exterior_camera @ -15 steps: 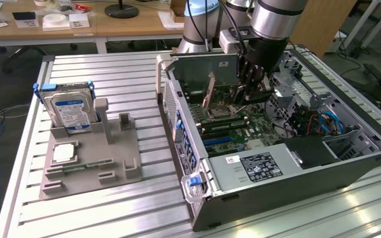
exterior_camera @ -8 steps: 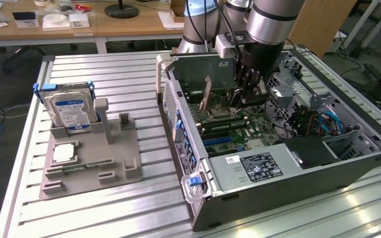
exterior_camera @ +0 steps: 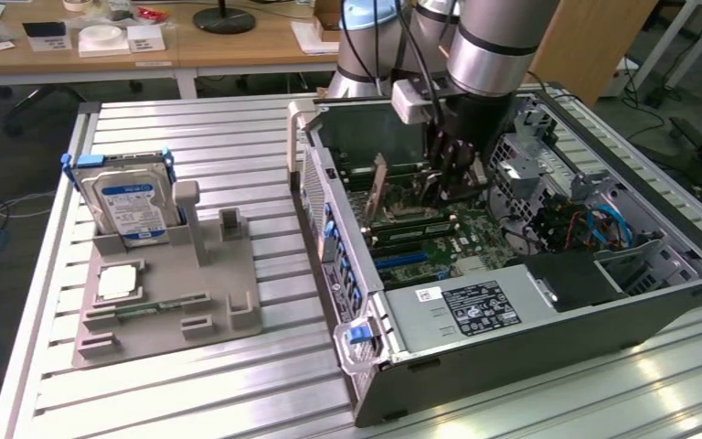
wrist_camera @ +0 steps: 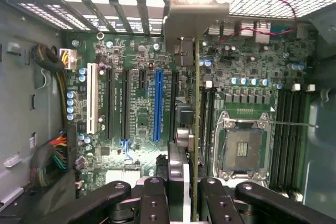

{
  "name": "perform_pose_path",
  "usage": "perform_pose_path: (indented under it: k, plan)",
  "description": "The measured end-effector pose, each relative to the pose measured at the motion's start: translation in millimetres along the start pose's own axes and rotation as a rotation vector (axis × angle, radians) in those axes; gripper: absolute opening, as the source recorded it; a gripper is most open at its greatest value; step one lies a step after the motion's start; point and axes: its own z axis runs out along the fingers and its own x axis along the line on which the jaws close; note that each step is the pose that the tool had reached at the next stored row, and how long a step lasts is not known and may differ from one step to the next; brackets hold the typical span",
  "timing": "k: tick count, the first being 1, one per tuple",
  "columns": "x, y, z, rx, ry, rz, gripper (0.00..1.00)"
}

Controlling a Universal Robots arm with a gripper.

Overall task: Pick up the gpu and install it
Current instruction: 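Insert the gpu into the slot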

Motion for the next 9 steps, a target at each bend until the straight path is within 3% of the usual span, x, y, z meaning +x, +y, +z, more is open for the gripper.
perform_pose_path:
  k: [9]
  plan:
    - [5.9,7.2,12.2,-0.0001,0.0027,0.0,0.28]
